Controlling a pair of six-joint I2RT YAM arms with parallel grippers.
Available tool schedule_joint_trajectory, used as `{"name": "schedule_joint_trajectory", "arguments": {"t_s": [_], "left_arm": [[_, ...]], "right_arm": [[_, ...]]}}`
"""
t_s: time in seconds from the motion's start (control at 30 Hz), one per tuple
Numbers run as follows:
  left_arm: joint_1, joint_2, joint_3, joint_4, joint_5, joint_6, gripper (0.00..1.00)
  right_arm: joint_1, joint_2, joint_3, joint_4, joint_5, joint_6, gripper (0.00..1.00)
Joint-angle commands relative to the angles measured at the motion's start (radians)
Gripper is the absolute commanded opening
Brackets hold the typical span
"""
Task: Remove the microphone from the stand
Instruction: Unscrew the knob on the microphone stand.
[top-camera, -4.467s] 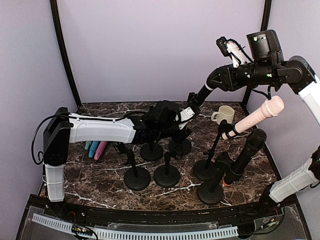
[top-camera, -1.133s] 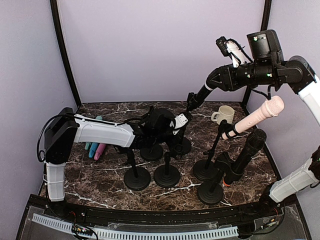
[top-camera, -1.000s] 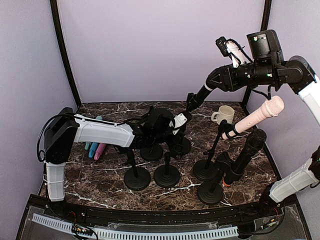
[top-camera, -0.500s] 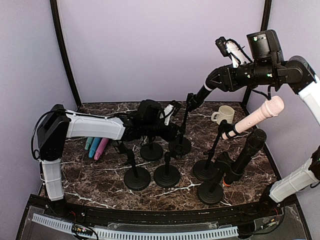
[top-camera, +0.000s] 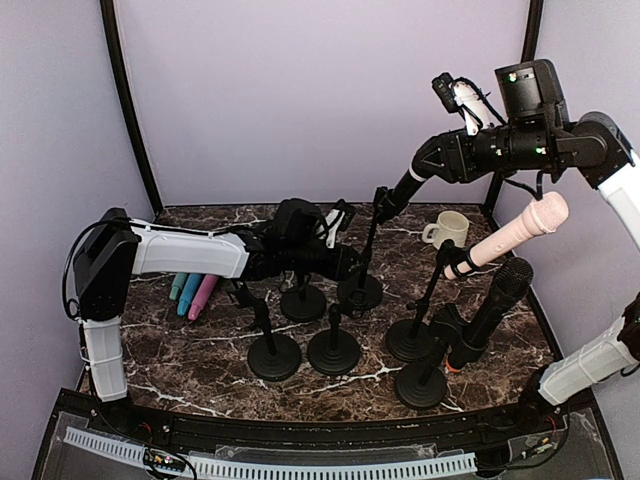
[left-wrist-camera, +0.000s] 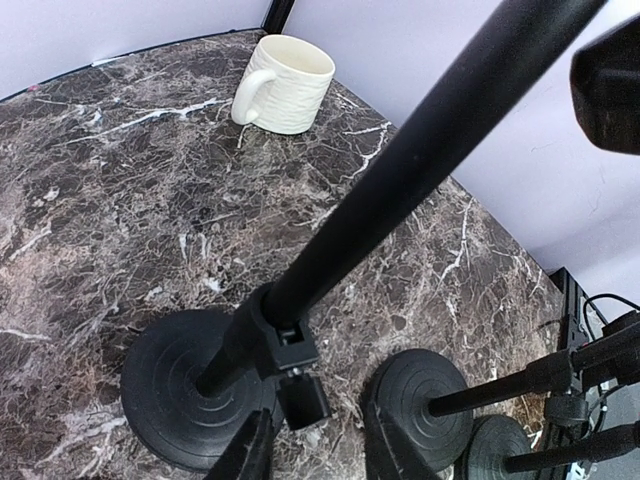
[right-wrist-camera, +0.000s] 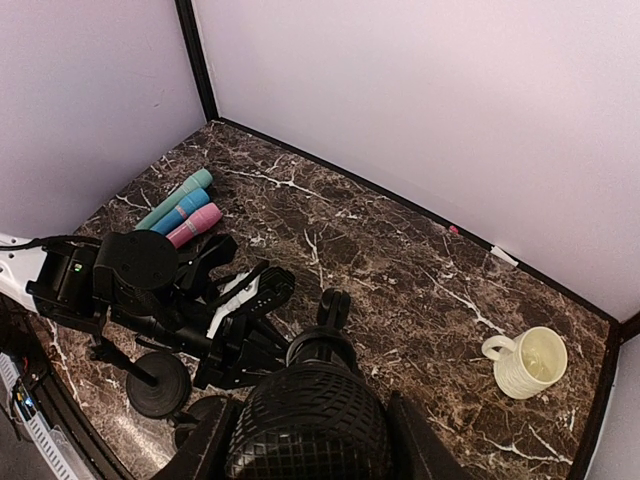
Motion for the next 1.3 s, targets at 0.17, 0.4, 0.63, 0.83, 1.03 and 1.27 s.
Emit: {"name": "schedule_joint_trajectory", "arguments": {"t_s": [0.17,0.4,0.63,0.83,1.03,1.27], "left_arm": [[0.017,-0.031,0.022,-0.002,-0.004,-0.083,0.22],[0.018,-0.028,0.024,0.007,0.007,-0.125,0.23],[0.017,-0.023,0.031,0.022,0.012,-0.14,0.37],[0.018,-0.001,0.057,0.014,0.008,-0.14,0.37],[0.018,0.012,0.071,0.013,0.001,-0.15,0.27],[0.018,0.015,0.061,-0.005,-0.009,-0.177,0.22]], "right_arm": [[0.007,-0.033,-0.001,0.095,-0.01,0.015,0.29],[0.009,-0.033,-0.012,0.092,-0.01,0.01,0.29],[0.012,-0.033,-0.011,0.094,-0.011,0.009,0.29],[0.016,-0.035,-0.011,0.095,-0.01,0.011,0.29],[0.018,-0.035,-0.015,0.099,-0.01,0.01,0.29],[0.022,-0.036,-0.014,0.103,-0.003,0.009,0.29]]}}
